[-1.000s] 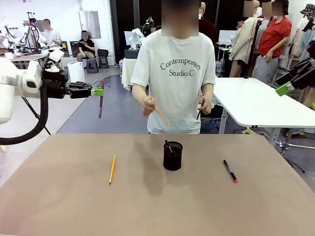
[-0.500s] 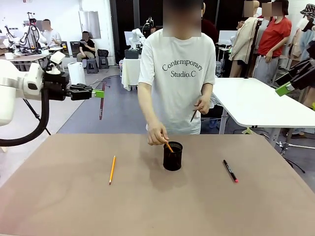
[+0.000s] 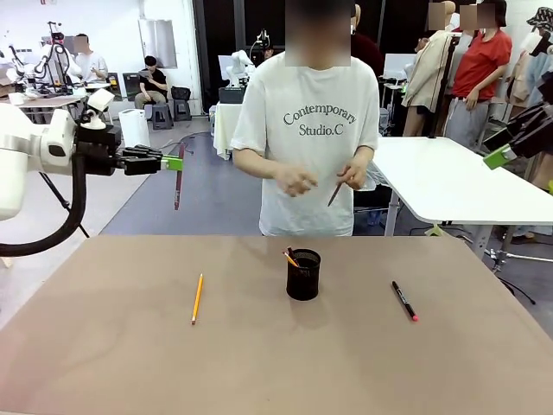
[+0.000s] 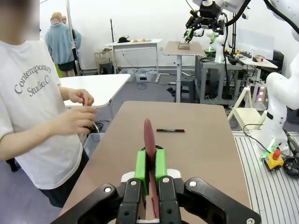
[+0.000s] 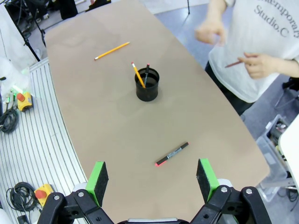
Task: Place the pens into the pen holder.
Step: Pick up a writing instrument from the table and place it into the Pen holder.
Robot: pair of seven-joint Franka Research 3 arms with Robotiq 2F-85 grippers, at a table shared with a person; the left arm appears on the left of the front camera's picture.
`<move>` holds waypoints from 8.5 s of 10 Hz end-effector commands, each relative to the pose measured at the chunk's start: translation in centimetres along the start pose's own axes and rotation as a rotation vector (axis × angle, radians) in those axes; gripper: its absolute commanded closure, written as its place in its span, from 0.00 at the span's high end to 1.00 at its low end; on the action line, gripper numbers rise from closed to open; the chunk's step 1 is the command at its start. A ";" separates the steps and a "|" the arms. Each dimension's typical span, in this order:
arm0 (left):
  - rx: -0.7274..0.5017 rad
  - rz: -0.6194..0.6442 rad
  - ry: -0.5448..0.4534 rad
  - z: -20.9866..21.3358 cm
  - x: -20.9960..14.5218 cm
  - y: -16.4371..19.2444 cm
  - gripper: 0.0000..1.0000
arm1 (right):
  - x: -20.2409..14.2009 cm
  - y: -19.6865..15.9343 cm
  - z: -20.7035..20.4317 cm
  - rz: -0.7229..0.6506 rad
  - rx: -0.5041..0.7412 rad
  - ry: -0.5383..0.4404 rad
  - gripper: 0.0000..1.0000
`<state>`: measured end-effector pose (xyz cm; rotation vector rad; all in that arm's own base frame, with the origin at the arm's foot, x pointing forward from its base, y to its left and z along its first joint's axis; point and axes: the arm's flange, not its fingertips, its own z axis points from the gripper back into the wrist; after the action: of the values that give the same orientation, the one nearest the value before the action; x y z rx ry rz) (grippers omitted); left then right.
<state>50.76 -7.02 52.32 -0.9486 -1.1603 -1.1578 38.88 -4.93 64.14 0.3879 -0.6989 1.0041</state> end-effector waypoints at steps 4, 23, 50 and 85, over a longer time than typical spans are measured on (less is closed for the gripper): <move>0.003 -0.003 0.002 0.1 0.1 -0.1 0.00 | 0.2 0.1 0.1 0.007 0.002 -0.016 1.00; 0.003 -0.003 0.002 0.1 0.1 -0.1 0.00 | 0.2 0.1 0.1 0.007 0.002 -0.016 1.00; -0.420 -0.185 -0.120 -29.8 -9.8 4.9 0.00 | 0.2 0.1 0.1 0.007 0.002 -0.016 1.00; -0.454 -0.134 -0.136 -31.9 -14.0 8.5 1.00 | 0.2 0.1 0.1 0.007 0.002 -0.016 1.00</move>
<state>65.11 -35.07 31.88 -1.3268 -1.0911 -1.5391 38.87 -4.91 64.14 0.3875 -0.6980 1.0042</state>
